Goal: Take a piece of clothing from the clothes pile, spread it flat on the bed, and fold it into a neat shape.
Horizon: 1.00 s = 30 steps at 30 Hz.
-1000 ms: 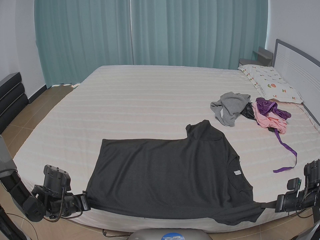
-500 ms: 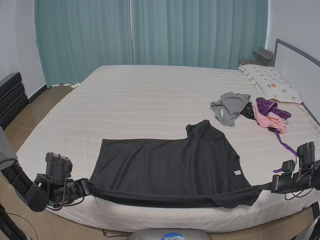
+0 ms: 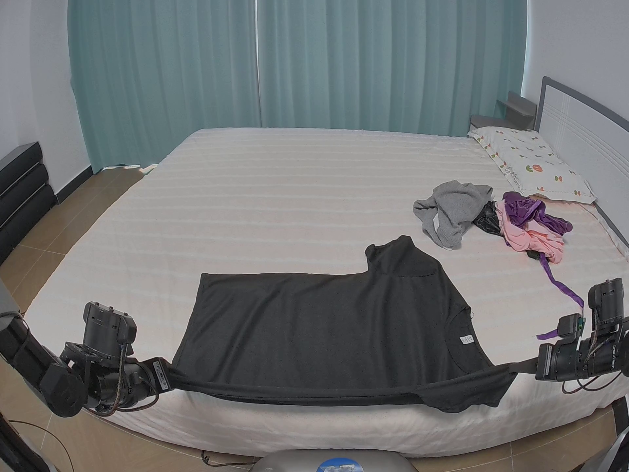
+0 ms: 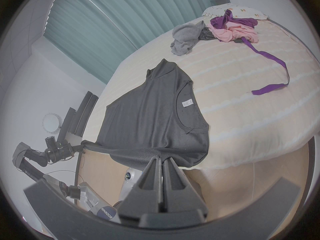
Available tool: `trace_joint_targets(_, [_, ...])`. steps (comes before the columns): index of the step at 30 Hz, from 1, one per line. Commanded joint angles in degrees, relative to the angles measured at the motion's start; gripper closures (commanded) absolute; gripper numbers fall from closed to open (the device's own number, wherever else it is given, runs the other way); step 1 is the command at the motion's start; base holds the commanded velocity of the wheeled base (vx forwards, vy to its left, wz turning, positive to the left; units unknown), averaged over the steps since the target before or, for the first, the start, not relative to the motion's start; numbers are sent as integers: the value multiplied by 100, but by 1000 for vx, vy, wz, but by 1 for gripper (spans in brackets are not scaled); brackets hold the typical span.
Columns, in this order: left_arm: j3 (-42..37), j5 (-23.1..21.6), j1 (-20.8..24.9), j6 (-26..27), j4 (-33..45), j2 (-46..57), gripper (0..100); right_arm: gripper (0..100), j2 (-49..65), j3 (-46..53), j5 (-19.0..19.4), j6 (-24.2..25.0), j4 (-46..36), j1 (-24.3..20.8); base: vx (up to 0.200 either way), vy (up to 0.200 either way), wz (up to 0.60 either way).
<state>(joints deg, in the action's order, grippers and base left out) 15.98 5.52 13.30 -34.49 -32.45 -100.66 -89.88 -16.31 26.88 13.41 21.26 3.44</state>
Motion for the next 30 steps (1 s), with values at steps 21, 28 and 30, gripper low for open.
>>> trace_joint_targets(21, [1557,-60,-170,-137,20,-1632,100,100,-1752,-1331,-227,311,54,-115,0,0,0])
trace_joint_targets(28, [1953,-60,-293,-128,20,-2046,100,100,-2323,-1726,-420,320,62,-238,0,0,0])
trace_joint_targets(30, [2032,-60,-310,-128,20,-2133,100,100,-2455,-1841,-429,329,62,-256,0,0,0])
